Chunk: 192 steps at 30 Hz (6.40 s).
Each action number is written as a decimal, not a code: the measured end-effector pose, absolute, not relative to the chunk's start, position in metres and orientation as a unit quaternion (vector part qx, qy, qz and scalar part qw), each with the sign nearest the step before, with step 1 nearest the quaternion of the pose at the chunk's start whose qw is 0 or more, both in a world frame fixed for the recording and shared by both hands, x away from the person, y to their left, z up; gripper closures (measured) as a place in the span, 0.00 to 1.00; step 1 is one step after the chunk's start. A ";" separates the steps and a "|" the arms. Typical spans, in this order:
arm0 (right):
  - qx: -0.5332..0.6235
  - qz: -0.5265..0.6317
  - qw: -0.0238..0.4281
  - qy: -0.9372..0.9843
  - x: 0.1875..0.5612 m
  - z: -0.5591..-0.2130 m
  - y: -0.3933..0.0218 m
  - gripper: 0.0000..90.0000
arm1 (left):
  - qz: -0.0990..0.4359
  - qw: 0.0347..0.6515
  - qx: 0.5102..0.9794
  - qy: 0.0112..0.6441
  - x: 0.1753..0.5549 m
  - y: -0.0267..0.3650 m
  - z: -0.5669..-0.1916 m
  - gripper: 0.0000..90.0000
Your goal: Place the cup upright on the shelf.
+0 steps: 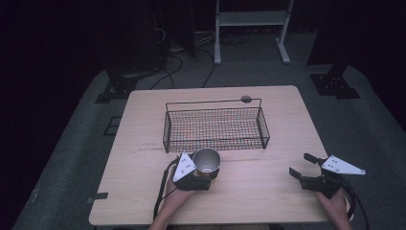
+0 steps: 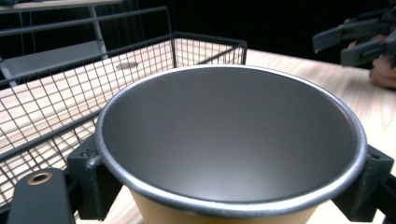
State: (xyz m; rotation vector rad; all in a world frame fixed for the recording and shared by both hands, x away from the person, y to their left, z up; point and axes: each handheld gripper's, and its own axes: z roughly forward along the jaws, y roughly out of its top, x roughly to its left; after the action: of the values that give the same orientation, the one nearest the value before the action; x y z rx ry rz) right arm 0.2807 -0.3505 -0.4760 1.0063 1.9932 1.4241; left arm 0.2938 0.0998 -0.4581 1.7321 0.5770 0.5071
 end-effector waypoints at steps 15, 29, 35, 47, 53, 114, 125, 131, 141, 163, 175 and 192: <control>0.371 0.523 0.245 0.727 0.281 -0.476 -0.351 0.15 | 0.222 0.608 0.724 0.239 0.312 0.096 -0.426 0.14; 0.373 0.527 0.244 0.723 0.281 -0.476 -0.353 0.15 | 0.231 0.610 0.720 0.236 0.340 0.092 -0.396 0.14; 0.374 0.529 0.243 0.722 0.281 -0.475 -0.353 0.15 | 0.231 0.613 0.717 0.236 0.353 0.090 -0.385 0.14; 0.375 0.532 0.244 0.719 0.281 -0.475 -0.354 0.15 | 0.236 0.621 0.709 0.237 0.381 0.087 -0.361 0.14; 0.374 0.531 0.243 0.720 0.281 -0.475 -0.354 0.15 | 0.235 0.625 0.705 0.240 0.393 0.085 -0.353 0.14; 0.373 0.543 0.236 0.714 0.280 -0.475 -0.356 0.15 | 0.136 0.563 0.792 0.195 0.497 0.065 -0.394 0.13; 0.373 0.545 0.235 0.713 0.280 -0.475 -0.357 0.15 | 0.133 0.522 0.821 0.191 0.501 0.064 -0.405 0.13; 0.374 0.545 0.235 0.713 0.280 -0.475 -0.357 0.15 | 0.140 0.501 0.834 0.185 0.502 0.062 -0.409 0.12; 0.373 0.544 0.236 0.714 0.280 -0.475 -0.357 0.15 | 0.136 0.466 0.856 0.177 0.504 0.059 -0.417 0.12; 0.372 0.544 0.236 0.714 0.280 -0.475 -0.357 0.15 | 0.159 0.447 0.862 0.176 0.501 0.061 -0.414 0.03; 0.370 0.554 0.232 0.709 0.280 -0.475 -0.360 0.15 | 0.167 0.470 0.850 0.171 0.497 0.064 -0.404 0.01; 0.374 0.546 0.237 0.711 0.279 -0.475 -0.358 0.15 | 0.186 0.516 0.820 0.162 0.476 0.065 -0.373 0.02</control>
State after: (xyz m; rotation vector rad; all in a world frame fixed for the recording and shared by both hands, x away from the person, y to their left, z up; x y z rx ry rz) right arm 0.2793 -0.3580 -0.4750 1.0257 1.9494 1.4975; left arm 0.4755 0.0650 -0.3727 1.9701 0.3896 0.4459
